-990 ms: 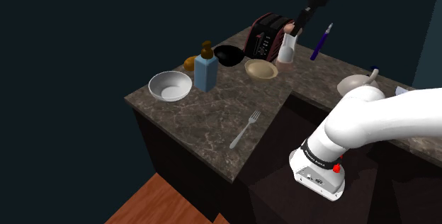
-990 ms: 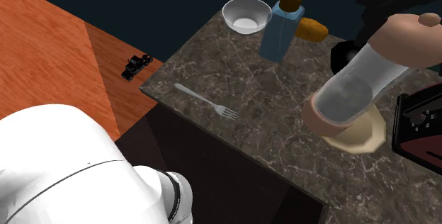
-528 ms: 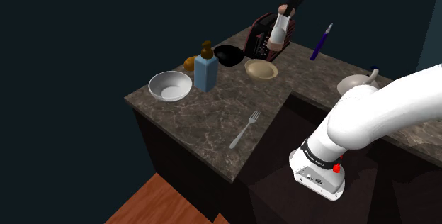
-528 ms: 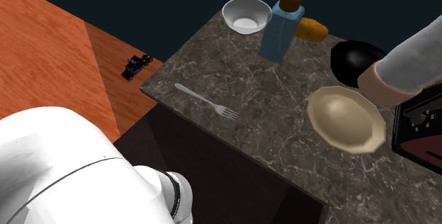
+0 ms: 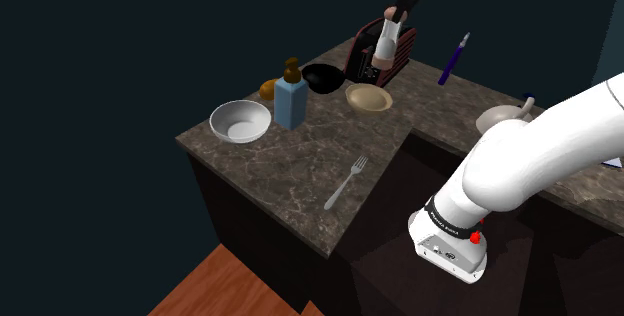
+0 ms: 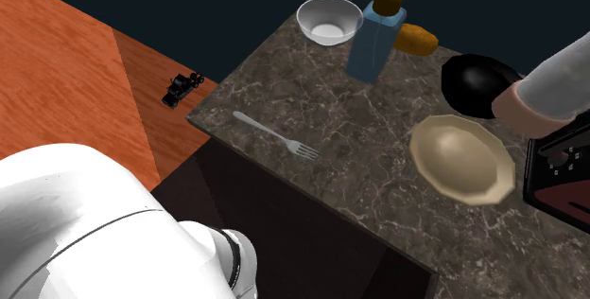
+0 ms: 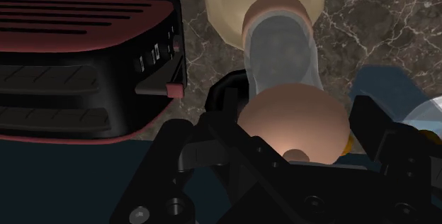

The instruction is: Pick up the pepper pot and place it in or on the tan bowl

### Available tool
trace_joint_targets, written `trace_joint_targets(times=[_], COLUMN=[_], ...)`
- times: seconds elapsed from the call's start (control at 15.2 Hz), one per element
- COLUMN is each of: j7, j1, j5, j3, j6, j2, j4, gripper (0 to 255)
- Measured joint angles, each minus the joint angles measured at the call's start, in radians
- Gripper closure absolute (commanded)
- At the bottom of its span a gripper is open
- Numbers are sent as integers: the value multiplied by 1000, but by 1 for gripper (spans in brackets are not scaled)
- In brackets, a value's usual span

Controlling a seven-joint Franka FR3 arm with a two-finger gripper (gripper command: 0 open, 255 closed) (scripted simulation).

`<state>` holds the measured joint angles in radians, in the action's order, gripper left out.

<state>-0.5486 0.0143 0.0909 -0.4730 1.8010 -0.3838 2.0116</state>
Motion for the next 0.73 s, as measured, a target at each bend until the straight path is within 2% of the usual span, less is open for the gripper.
trace_joint_targets(times=[0.73], j7=[-8], j1=[9], j5=[10], j3=[-17], j6=[145], j2=[-7], j4=[151], gripper=[255])
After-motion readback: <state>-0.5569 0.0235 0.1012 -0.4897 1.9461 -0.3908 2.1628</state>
